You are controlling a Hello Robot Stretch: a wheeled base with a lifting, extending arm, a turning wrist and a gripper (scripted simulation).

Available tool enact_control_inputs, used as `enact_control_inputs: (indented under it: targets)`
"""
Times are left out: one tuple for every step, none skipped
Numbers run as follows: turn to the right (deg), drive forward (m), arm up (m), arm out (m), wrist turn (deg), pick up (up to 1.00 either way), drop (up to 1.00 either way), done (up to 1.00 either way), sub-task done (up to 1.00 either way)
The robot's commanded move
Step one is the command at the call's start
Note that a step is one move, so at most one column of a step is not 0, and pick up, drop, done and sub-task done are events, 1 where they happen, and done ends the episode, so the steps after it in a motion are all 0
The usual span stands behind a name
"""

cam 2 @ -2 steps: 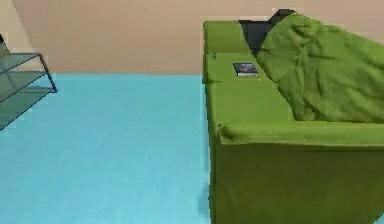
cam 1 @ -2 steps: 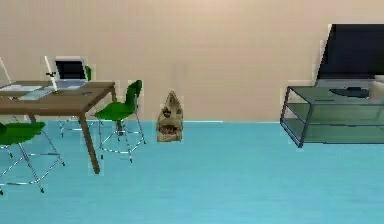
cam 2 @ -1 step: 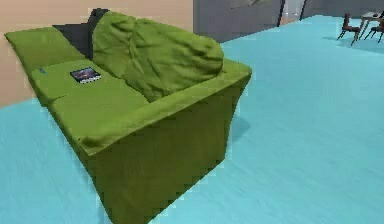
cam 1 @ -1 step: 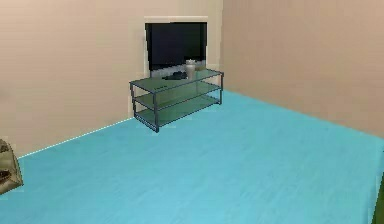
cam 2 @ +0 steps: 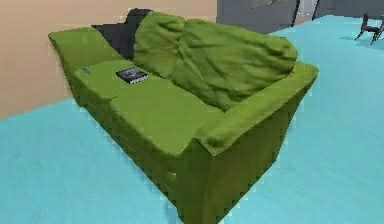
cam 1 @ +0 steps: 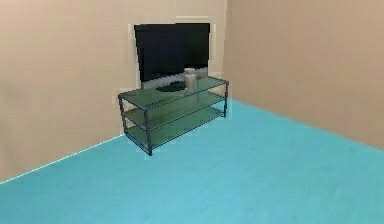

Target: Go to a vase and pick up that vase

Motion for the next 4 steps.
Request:
enact_control_inputs:
  targets:
    - [0.0, 1.0, 0.0, 0.0, 0.0, 0.0, 0.0, 0.0, 0.0]
    - [6.0, 0.0, 0.0, 0.0, 0.0, 0.0, 0.0, 0.0, 0.0]
    - [0.0, 0.55, 0.0, 0.0, 0.0, 0.0, 0.0, 0.0, 0.0]
    - [-45.0, 0.0, 0.0, 0.0, 0.0, 0.0, 0.0, 0.0, 0.0]
